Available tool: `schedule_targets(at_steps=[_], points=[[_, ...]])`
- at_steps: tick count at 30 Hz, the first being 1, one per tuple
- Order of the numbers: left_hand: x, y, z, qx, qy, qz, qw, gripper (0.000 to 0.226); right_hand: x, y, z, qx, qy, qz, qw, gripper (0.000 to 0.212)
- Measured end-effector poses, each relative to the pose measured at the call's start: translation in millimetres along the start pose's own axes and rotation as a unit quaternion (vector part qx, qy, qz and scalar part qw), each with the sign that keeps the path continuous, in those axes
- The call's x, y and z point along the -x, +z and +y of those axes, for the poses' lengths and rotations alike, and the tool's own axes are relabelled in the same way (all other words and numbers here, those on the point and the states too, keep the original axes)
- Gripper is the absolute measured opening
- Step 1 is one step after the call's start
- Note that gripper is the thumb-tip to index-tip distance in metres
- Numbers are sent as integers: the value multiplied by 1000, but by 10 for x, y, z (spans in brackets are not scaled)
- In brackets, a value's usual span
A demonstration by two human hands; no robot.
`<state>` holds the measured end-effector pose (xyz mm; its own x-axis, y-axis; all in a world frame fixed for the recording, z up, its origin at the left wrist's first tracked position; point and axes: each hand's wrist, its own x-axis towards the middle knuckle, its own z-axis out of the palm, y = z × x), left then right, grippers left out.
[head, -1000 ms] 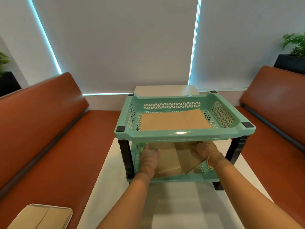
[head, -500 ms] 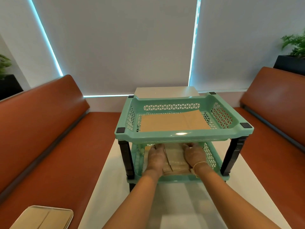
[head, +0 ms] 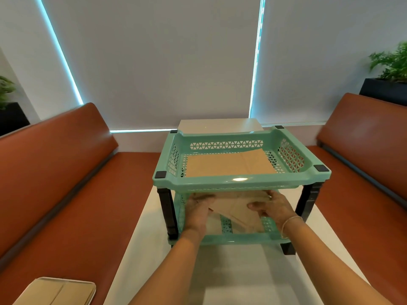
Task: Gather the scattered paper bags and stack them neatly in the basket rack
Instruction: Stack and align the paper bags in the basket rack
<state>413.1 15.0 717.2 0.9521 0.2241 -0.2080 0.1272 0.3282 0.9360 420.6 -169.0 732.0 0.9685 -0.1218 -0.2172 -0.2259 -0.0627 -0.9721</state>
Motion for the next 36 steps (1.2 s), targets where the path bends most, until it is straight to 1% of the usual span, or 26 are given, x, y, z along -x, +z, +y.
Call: schedule_targets(at_steps=[1, 4, 7, 10, 12, 15, 18, 20, 22, 24, 25, 27, 28, 30, 31, 33, 34, 36], points=[[6, -43, 16, -22, 7, -9, 1000, 26, 5, -26, 17, -18, -13, 34, 999, 46], [-6, -137, 11, -125, 25, -7, 992, 27, 34, -17, 44, 5, -47, 105, 993, 36], [-13, -136, -23, -243, 53, -9, 968, 21, -13, 61, 62, 46, -75, 141, 986, 30], [16, -96, -60, -298, 70, -11, 952, 22, -17, 150, 94, 111, -71, 140, 981, 34], [44, -62, -91, -333, 69, -19, 940, 21, 9, 187, 145, 138, -51, 137, 980, 36], [65, -26, -153, -362, 63, -41, 929, 28, 6, 212, 246, 157, -3, 125, 980, 40], [52, 1, -199, -402, 45, -57, 913, 37, 1, 229, 263, 167, 27, 106, 980, 55], [42, 7, -209, -428, 40, -61, 901, 40, -12, 237, 252, 161, 41, 105, 980, 59], [28, 4, -215, -442, 43, -69, 893, 40, -22, 247, 250, 167, 35, 111, 979, 63], [21, 2, -200, -450, 43, -68, 889, 38, -8, 255, 236, 199, 3, 124, 972, 66], [22, 2, -185, -454, 44, -62, 888, 35, -1, 256, 225, 225, -20, 131, 965, 64], [19, 3, -171, -462, 42, -53, 884, 28, 14, 255, 190, 284, -55, 125, 949, 57], [19, 7, -168, -467, 38, -52, 882, 26, 5, 250, 179, 318, -64, 108, 940, 52], [15, 18, -167, -480, 28, -51, 875, 22, -25, 241, 184, 386, -67, 74, 917, 38], [14, 26, -157, -484, 26, -49, 873, 21, -31, 229, 176, 403, -64, 65, 911, 32], [3, 41, -121, -470, 30, -37, 882, 18, -8, 203, 133, 416, -56, 55, 906, 26], [-11, 45, -99, -449, 35, -29, 892, 16, -8, 190, 106, 408, -46, 50, 910, 26], [-44, 55, -46, -378, 40, -10, 925, 16, -36, 160, 81, 366, -27, 47, 929, 25]])
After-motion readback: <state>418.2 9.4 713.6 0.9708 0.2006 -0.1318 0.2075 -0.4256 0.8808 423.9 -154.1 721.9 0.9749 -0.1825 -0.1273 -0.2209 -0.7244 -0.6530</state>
